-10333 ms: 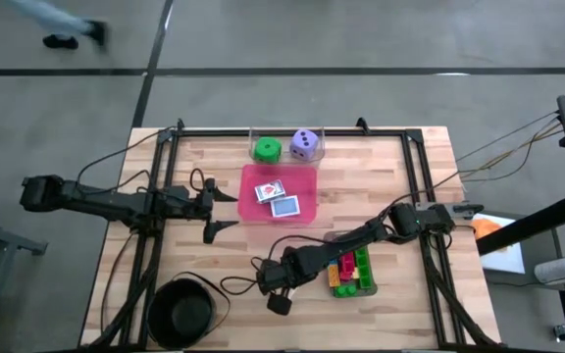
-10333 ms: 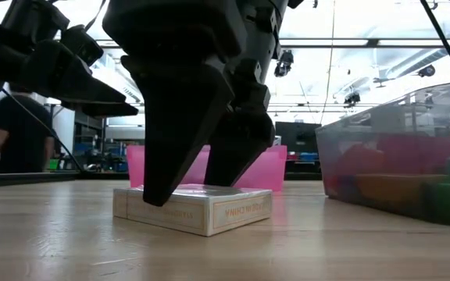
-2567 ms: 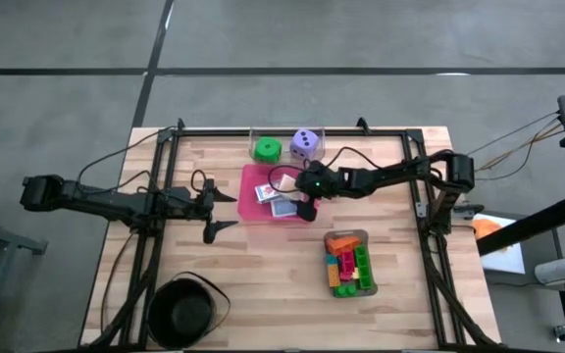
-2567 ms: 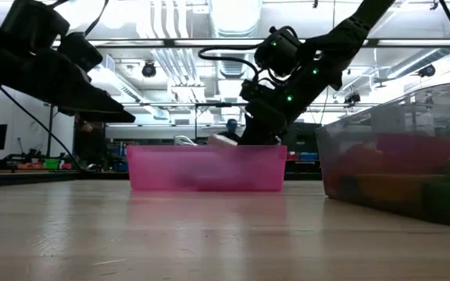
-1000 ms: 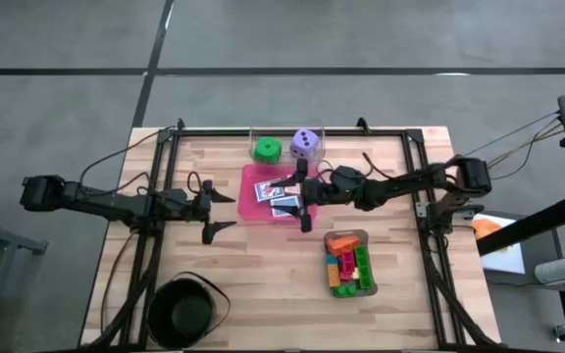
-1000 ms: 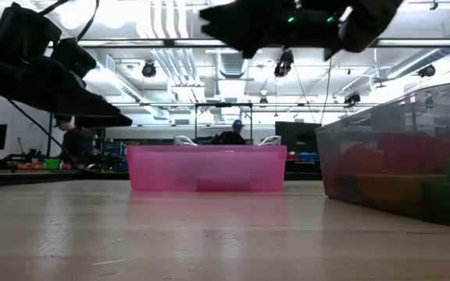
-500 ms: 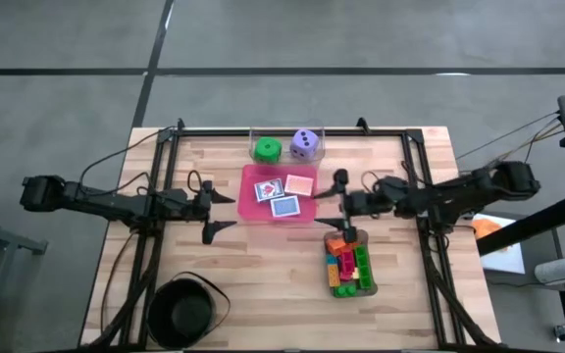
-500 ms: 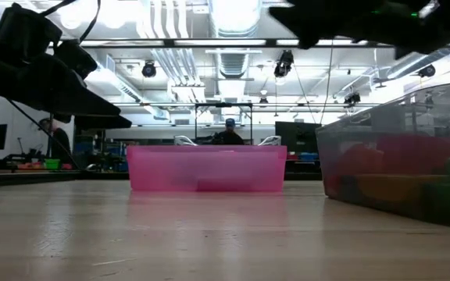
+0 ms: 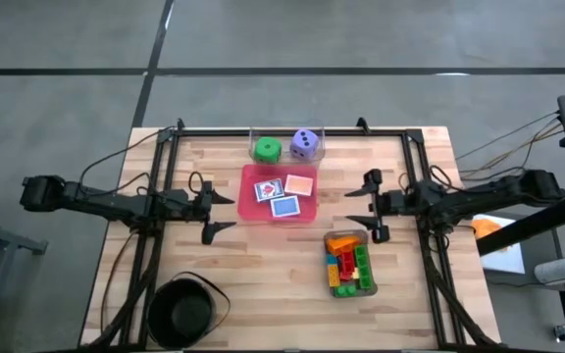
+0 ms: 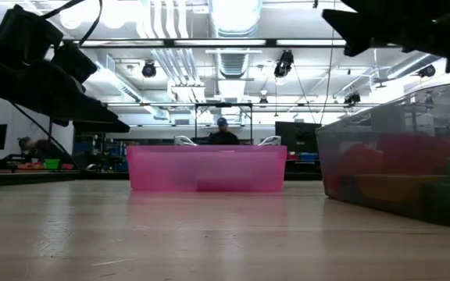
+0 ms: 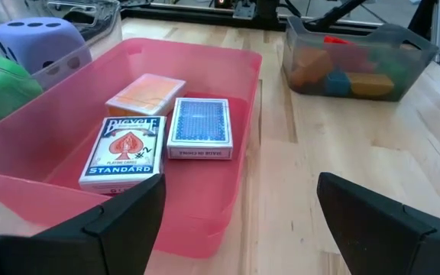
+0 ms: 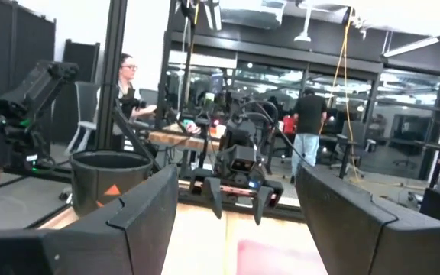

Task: Pick & Place Toys
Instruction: Return to Home Position

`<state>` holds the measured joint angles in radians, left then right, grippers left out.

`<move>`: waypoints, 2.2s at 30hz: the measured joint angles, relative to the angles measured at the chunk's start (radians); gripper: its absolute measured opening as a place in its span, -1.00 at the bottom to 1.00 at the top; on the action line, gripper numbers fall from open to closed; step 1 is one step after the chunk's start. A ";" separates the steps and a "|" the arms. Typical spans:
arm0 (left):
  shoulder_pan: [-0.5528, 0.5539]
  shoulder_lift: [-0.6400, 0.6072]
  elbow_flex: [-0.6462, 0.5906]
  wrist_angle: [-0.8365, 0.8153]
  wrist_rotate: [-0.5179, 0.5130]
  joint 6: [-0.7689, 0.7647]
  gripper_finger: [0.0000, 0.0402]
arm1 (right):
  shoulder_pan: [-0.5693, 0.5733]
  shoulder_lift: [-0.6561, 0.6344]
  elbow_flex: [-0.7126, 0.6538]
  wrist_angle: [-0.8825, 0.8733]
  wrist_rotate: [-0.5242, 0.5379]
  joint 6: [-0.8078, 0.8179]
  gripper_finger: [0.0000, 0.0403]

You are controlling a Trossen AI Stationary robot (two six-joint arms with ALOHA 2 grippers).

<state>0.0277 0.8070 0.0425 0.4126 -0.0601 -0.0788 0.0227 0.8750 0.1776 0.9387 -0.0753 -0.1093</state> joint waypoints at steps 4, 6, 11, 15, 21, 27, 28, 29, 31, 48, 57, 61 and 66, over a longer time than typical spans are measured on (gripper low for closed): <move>0.000 0.000 0.000 0.000 0.000 0.000 0.70 | 0.000 -0.096 -0.034 -0.058 0.000 0.005 0.29; 0.000 0.000 0.000 0.000 0.000 0.000 0.70 | 0.000 -0.143 -0.038 -0.119 0.000 0.005 0.29; 0.000 0.000 0.000 0.001 0.000 0.000 0.70 | 0.000 -0.259 -0.040 -0.230 0.000 0.005 0.29; 0.000 0.000 0.000 0.001 0.000 0.000 0.70 | 0.000 -0.352 -0.040 -0.325 0.000 0.005 0.29; 0.000 0.000 0.000 0.001 0.000 0.000 0.70 | 0.000 -0.503 -0.064 -0.444 0.003 0.005 0.29; 0.000 0.000 0.000 0.001 0.000 0.000 0.70 | 0.000 -0.635 -0.099 -0.488 0.005 0.008 0.29; 0.000 0.000 0.000 0.001 0.000 0.000 0.70 | 0.000 -0.655 -0.103 -0.507 0.007 0.008 0.29; 0.000 0.000 0.000 0.001 0.000 0.000 0.70 | 0.000 -0.677 -0.105 -0.536 0.012 0.008 0.29; 0.000 0.000 0.000 0.001 0.000 0.000 0.70 | 0.000 -0.723 -0.105 -0.599 0.038 0.016 0.29; 0.001 0.000 0.000 0.001 0.000 0.000 0.70 | 0.000 -0.874 -0.148 -0.856 0.106 0.043 0.29; 0.001 0.000 0.000 0.002 0.000 0.000 0.70 | -0.001 -0.855 -0.169 -0.925 0.154 0.061 0.29; 0.001 0.000 0.000 0.009 0.000 -0.001 0.70 | -0.002 -0.841 -0.169 -0.926 0.161 0.058 0.29; 0.000 0.000 0.010 -0.019 0.042 -0.023 0.70 | -0.002 -0.815 -0.169 -0.926 0.162 0.058 0.29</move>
<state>0.0274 0.8070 0.0524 0.3933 -0.0180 -0.1022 0.0208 0.0600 0.0086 0.0132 0.0864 -0.0517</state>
